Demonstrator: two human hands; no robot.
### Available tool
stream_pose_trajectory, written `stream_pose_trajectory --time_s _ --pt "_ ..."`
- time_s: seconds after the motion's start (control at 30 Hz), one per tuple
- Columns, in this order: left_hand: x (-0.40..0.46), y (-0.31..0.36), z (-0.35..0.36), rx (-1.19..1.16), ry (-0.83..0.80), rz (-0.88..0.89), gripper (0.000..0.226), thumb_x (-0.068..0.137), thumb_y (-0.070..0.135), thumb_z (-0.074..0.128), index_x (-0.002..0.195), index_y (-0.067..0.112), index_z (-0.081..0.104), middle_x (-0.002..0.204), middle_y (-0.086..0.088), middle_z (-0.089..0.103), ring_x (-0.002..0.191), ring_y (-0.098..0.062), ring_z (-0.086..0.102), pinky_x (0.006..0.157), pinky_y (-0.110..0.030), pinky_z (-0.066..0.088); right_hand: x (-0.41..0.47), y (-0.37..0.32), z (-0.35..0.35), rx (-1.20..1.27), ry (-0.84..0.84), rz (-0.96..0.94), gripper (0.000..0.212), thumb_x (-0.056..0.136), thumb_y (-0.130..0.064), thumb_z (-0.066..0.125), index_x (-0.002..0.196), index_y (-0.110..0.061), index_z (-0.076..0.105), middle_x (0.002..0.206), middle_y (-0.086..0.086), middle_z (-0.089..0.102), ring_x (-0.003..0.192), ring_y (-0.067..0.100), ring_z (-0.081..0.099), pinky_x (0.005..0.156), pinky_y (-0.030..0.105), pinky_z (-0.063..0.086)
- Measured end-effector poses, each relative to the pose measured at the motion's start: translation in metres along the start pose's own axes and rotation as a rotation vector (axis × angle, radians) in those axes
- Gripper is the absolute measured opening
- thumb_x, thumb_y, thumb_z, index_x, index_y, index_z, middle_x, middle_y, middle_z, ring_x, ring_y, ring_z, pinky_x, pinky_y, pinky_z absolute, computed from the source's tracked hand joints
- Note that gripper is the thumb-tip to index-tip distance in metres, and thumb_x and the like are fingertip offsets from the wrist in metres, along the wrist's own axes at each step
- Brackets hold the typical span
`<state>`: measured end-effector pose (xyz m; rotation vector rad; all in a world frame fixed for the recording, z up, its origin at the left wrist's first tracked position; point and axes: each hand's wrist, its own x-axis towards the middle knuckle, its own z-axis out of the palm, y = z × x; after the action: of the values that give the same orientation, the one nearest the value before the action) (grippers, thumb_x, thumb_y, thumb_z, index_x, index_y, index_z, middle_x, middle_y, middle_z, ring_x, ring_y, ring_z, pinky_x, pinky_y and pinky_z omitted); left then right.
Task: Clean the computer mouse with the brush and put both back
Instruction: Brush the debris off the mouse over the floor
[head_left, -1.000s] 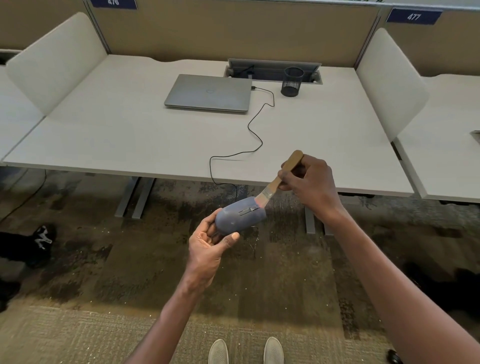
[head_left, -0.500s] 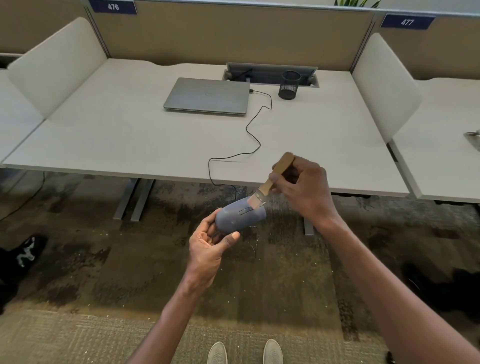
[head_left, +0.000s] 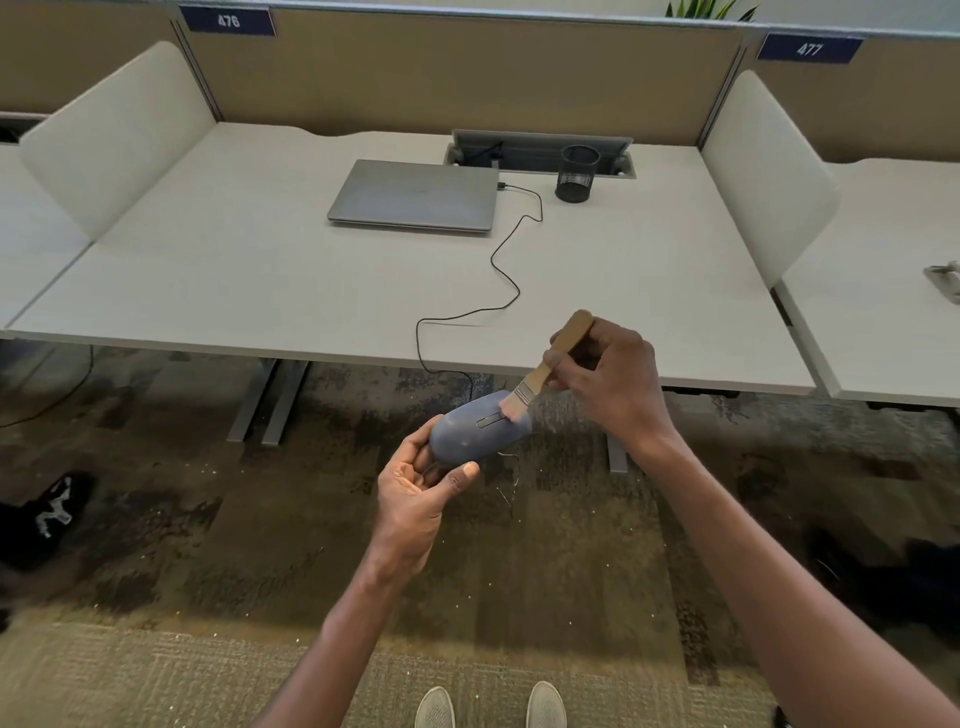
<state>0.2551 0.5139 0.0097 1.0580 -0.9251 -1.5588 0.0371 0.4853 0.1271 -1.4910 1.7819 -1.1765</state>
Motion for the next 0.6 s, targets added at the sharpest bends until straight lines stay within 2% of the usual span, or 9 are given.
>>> stream_pose_trajectory --time_s 0.17,0.3,0.43,0.6 --pt "0.0 0.0 -0.001 -0.003 0.01 0.007 0.068 0.067 0.004 0.08 0.129 0.022 0.058 0.132 -0.009 0.068 0.12 -0.016 0.067 0.093 -0.025 0.058 0.0 0.005 -0.007 -0.1 0.075 0.016 0.007 0.095 -0.017 0.072 0.098 -0.01 0.072 0.088 0.005 0.076 0.082 0.021 0.076 0.079 0.044 0.065" --pt "0.001 -0.001 0.0 -0.002 0.005 0.009 0.068 0.068 0.003 0.08 0.129 0.023 0.058 0.131 -0.007 0.069 0.121 -0.017 0.067 0.093 -0.024 0.058 -0.002 0.001 -0.004 -0.053 0.027 -0.022 0.006 0.093 -0.015 0.074 0.098 -0.011 0.072 0.09 0.006 0.078 0.077 0.014 0.078 0.073 0.032 0.066" --pt "0.001 -0.003 0.0 -0.01 0.002 0.006 0.07 0.068 0.003 0.08 0.132 0.02 0.057 0.134 -0.01 0.067 0.122 -0.018 0.067 0.093 -0.026 0.058 -0.001 0.002 -0.006 -0.175 0.086 -0.044 0.006 0.095 -0.015 0.071 0.097 -0.009 0.071 0.087 0.004 0.075 0.081 0.02 0.074 0.079 0.044 0.063" --pt "0.002 -0.002 0.0 -0.005 -0.006 0.004 0.07 0.068 0.004 0.081 0.132 0.019 0.057 0.132 -0.009 0.068 0.122 -0.019 0.067 0.092 -0.026 0.058 -0.001 -0.005 -0.005 -0.039 0.001 -0.045 0.006 0.092 -0.012 0.074 0.098 -0.008 0.073 0.087 0.006 0.077 0.081 0.02 0.078 0.078 0.046 0.065"
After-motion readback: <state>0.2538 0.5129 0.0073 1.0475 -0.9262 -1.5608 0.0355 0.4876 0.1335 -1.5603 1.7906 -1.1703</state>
